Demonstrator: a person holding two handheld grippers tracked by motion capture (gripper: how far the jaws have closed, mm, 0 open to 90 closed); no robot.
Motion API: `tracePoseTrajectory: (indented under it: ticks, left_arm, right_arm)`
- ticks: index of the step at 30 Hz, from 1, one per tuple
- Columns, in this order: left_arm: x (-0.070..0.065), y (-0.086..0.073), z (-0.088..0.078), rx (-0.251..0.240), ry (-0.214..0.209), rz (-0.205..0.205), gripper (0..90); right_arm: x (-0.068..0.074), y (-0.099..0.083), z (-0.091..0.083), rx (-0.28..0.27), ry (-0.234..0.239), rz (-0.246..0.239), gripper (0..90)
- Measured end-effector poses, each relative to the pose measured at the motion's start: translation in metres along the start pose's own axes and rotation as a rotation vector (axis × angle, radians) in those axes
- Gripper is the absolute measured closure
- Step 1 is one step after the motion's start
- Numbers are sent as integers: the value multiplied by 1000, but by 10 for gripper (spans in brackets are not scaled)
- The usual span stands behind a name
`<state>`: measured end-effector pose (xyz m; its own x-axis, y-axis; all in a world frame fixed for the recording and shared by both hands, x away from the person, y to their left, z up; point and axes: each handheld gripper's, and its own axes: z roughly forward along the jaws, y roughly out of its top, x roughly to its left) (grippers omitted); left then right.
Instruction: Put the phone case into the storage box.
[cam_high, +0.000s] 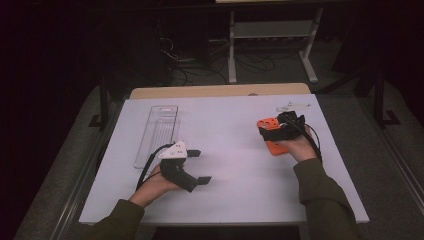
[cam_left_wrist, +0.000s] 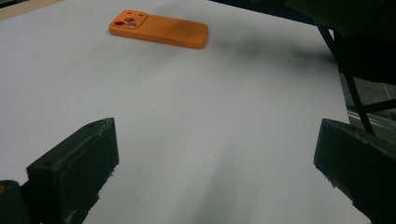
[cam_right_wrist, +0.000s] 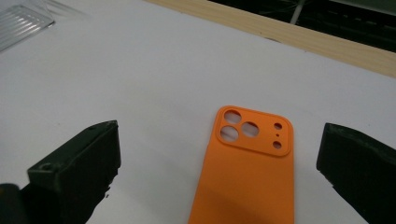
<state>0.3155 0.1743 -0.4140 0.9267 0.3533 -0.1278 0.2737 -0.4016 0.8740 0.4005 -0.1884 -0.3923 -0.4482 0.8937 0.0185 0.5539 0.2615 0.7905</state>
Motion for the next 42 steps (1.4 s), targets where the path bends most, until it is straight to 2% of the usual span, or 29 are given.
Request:
tracePoseTrajectory:
  ticks: [20, 42]
  left_arm:
    - [1, 0, 0, -3, -2, -2, 0]
    - [1, 0, -1, -4, -5, -4, 0]
  right_arm:
    - [-13, -8, 3, 49, -40, 44, 0]
    - [-14, -20, 23, 148, -61, 57, 0]
